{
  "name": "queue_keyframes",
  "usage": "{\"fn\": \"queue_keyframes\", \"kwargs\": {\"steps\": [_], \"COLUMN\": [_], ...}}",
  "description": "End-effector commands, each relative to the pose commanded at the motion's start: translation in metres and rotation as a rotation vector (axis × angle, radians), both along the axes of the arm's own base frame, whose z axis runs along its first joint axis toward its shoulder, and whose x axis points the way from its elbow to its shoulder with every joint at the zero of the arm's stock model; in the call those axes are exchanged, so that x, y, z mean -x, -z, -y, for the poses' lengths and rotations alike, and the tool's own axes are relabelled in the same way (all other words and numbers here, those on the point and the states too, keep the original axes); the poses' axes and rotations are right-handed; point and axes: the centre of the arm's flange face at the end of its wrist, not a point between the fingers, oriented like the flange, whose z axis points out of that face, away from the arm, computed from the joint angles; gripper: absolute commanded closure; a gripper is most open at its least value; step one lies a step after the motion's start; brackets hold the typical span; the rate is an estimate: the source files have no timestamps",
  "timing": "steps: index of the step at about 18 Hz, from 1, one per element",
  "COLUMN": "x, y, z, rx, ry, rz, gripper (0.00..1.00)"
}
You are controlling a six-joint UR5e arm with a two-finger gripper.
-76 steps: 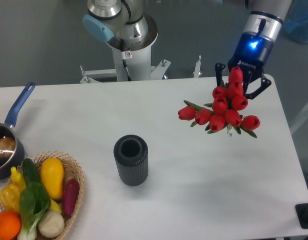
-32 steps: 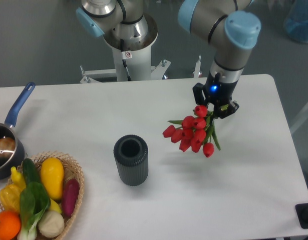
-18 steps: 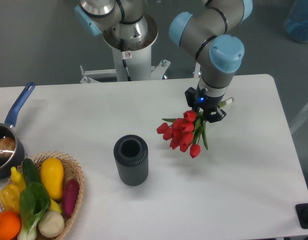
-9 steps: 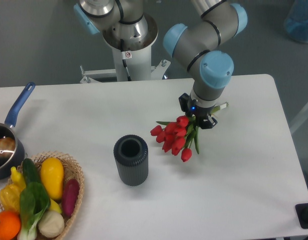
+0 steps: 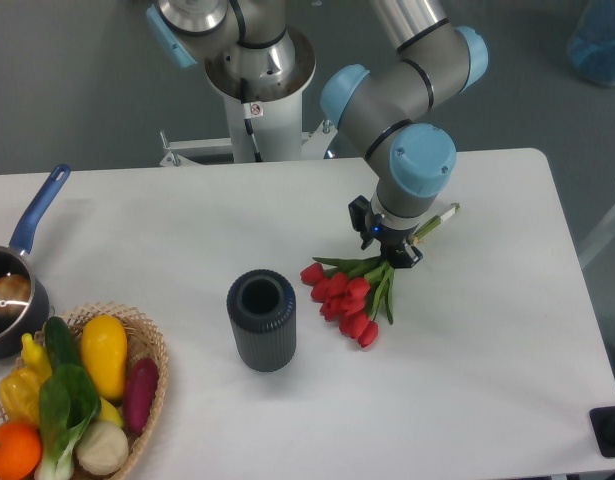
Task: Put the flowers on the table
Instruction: 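Open the gripper to release the tulip stems and lift away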
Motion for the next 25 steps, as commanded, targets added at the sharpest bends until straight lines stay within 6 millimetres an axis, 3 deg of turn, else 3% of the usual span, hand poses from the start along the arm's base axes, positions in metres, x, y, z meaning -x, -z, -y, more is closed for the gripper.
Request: {"fn": "queue_keyframes", "kwargs": {"steps": [1, 2, 8, 13, 16, 20, 23, 25], "x": [0.002, 0.006, 0.005, 0.004, 0.008, 0.023, 0.037, 0.047], "y": [-0.003, -0.008, -0.047, -0.069, -0.100, -0.137, -0.177, -0.189], "z": [0.000, 0.001, 0.013, 0.011, 0.002, -0.002, 0.008, 0.027], "rx": [-0.007, -0.016, -0.048, -0.089, -0.165, -0.209, -0.277, -0.325], "ry": [-0.003, -0.008, -0.073, -0.096, -0.191, -0.194, -0.220, -0.255], "rz": [-0.006, -0.016, -0.068, -0.101, -0.126, -0.195, -0.241, -0.236], "gripper": [0.14, 0.00, 0.00, 0.00, 0.00, 0.00, 0.00, 0.00]}}
